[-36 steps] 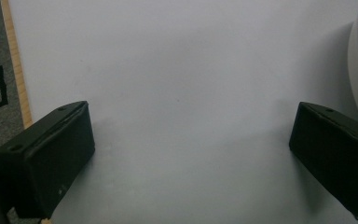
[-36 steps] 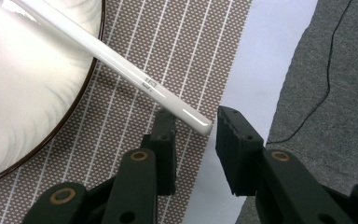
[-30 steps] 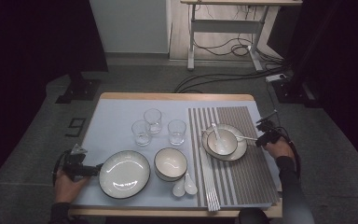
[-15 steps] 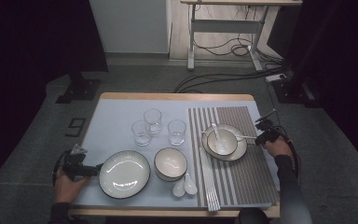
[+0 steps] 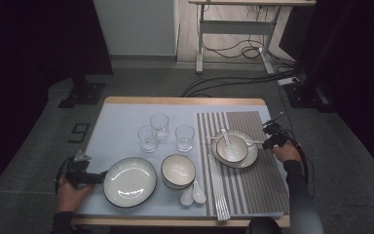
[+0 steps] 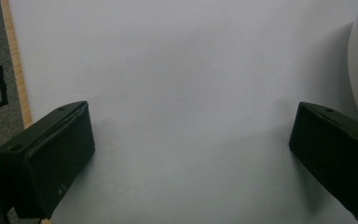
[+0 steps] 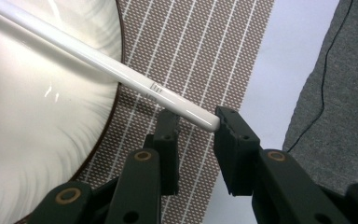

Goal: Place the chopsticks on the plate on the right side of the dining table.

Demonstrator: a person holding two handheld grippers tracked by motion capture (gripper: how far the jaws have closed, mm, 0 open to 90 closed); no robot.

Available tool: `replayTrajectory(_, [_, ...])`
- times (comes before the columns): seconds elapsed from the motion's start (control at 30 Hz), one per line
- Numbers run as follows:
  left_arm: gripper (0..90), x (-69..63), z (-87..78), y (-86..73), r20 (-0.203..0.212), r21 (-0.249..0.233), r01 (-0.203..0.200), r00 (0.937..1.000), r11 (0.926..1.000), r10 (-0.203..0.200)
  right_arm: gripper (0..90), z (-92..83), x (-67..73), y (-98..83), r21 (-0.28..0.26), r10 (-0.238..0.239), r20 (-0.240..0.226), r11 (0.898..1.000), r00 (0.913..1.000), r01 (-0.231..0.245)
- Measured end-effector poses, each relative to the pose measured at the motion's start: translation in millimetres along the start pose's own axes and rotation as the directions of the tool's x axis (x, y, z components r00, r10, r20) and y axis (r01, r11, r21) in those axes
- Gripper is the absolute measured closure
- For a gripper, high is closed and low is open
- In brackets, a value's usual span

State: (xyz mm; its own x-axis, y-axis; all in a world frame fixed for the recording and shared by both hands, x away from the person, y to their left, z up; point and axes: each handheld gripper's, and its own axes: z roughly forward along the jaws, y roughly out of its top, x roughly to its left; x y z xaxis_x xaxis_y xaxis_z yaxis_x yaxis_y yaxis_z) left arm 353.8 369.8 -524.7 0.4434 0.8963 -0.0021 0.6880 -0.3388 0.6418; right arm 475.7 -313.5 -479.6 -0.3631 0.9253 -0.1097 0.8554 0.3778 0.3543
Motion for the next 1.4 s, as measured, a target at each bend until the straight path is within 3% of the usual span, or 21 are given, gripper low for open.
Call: replayTrajectory(1.4, [0.0,0.0,0.0,0.0,0.000,0.000,0.000,1.0000,1.0000,0.000,66.6,3.9,4.4,15.0,-0.025,0.002,0.019,1.000,0.9998,-0.002])
